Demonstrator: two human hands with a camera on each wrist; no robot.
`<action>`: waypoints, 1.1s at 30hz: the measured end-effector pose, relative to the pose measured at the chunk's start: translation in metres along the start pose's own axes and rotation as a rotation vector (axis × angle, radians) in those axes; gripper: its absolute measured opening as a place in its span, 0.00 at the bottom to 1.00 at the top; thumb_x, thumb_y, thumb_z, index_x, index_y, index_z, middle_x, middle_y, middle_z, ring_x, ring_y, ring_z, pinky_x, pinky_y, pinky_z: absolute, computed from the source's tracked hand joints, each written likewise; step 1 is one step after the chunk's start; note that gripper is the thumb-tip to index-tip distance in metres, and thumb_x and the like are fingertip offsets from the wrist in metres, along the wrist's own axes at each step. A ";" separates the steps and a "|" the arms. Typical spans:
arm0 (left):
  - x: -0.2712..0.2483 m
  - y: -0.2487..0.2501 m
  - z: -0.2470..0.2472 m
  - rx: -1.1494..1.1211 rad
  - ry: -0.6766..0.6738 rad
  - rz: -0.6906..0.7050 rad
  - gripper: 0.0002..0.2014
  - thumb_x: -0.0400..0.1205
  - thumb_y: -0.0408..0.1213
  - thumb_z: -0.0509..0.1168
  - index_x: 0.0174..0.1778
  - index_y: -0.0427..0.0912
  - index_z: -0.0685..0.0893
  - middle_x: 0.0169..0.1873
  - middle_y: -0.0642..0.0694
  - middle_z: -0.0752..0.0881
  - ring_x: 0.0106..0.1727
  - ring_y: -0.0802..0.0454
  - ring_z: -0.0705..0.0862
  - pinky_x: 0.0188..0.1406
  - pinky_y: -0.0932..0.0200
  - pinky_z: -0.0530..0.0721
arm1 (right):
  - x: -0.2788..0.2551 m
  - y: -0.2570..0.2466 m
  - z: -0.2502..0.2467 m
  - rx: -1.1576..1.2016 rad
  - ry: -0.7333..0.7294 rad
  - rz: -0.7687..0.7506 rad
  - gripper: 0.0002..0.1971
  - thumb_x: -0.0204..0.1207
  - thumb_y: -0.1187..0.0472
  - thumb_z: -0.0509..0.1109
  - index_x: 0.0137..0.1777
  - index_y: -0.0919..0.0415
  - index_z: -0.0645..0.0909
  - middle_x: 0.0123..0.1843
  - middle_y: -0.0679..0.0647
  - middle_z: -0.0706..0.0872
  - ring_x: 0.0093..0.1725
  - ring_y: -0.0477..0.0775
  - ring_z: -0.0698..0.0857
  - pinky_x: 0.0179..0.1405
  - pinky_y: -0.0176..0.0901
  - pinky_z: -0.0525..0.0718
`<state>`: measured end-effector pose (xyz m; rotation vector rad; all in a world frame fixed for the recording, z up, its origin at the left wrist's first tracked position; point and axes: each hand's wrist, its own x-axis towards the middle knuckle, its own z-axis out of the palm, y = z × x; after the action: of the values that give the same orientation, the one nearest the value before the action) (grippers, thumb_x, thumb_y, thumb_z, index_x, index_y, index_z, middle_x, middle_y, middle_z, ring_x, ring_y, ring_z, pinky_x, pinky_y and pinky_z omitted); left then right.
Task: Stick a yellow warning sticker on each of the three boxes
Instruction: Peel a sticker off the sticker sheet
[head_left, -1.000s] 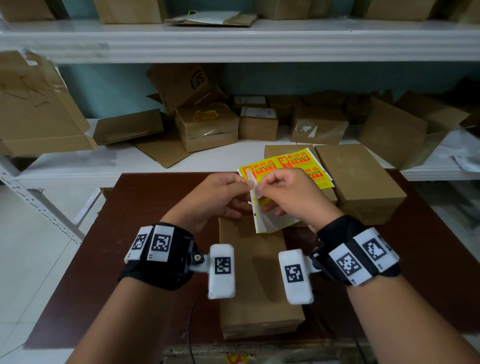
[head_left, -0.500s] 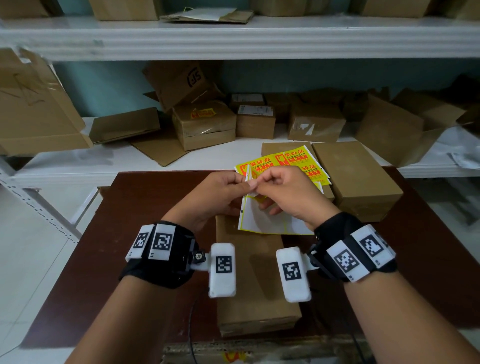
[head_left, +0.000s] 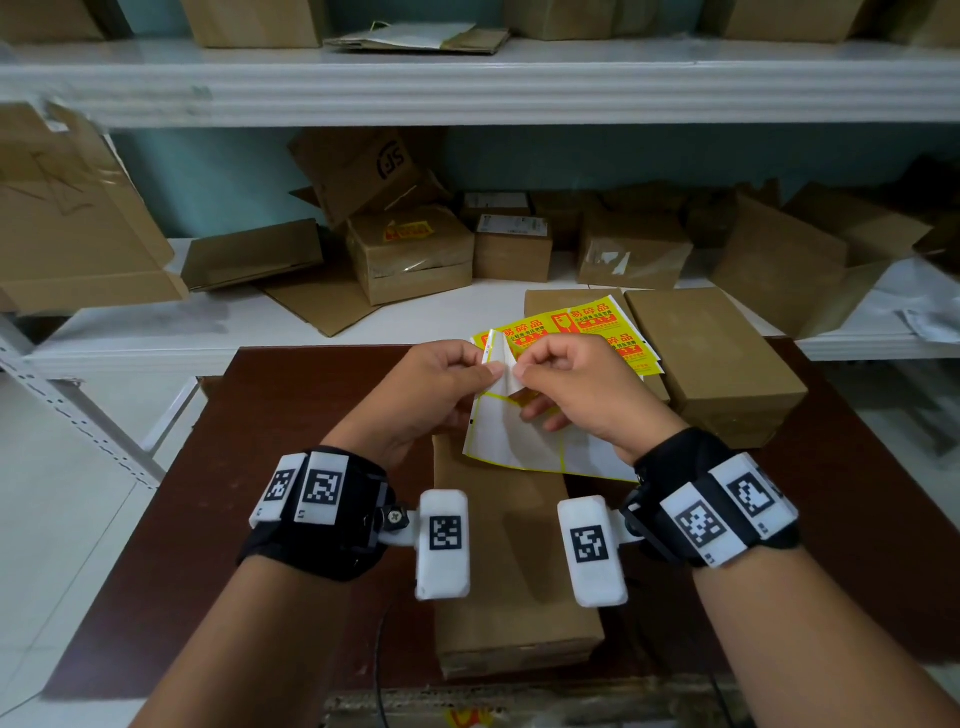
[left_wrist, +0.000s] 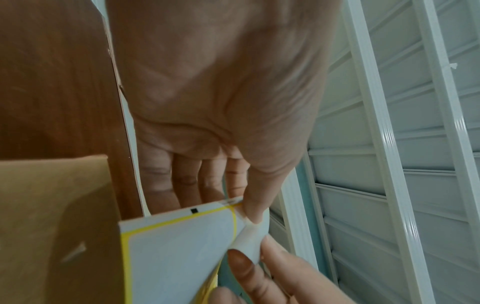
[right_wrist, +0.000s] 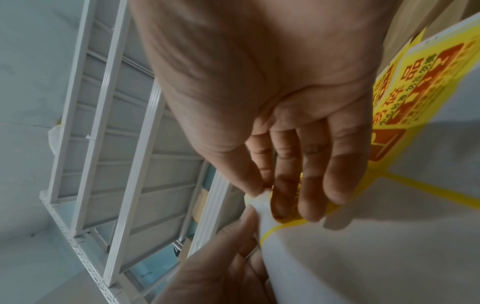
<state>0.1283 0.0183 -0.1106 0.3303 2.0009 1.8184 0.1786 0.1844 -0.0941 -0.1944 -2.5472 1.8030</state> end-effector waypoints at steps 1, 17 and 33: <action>0.000 0.000 0.000 -0.006 0.001 0.002 0.04 0.85 0.34 0.68 0.48 0.38 0.83 0.42 0.35 0.81 0.34 0.51 0.80 0.27 0.64 0.84 | 0.000 0.000 -0.001 0.002 0.000 -0.001 0.04 0.83 0.63 0.70 0.46 0.61 0.84 0.43 0.57 0.90 0.34 0.54 0.90 0.27 0.41 0.82; 0.004 -0.001 -0.005 0.012 0.047 0.034 0.07 0.86 0.36 0.67 0.41 0.43 0.82 0.38 0.38 0.80 0.35 0.50 0.77 0.35 0.58 0.79 | 0.000 -0.004 -0.004 0.011 0.033 0.020 0.04 0.83 0.65 0.69 0.48 0.56 0.84 0.37 0.51 0.89 0.23 0.48 0.82 0.22 0.37 0.81; 0.003 0.000 0.000 0.005 0.046 0.039 0.08 0.86 0.34 0.64 0.42 0.45 0.82 0.28 0.50 0.82 0.27 0.58 0.79 0.28 0.63 0.79 | 0.002 -0.001 -0.002 0.036 0.062 0.037 0.08 0.80 0.70 0.67 0.53 0.63 0.88 0.49 0.65 0.93 0.37 0.50 0.91 0.33 0.42 0.86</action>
<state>0.1255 0.0192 -0.1106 0.3336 2.0440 1.8612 0.1764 0.1858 -0.0924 -0.2941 -2.4838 1.8233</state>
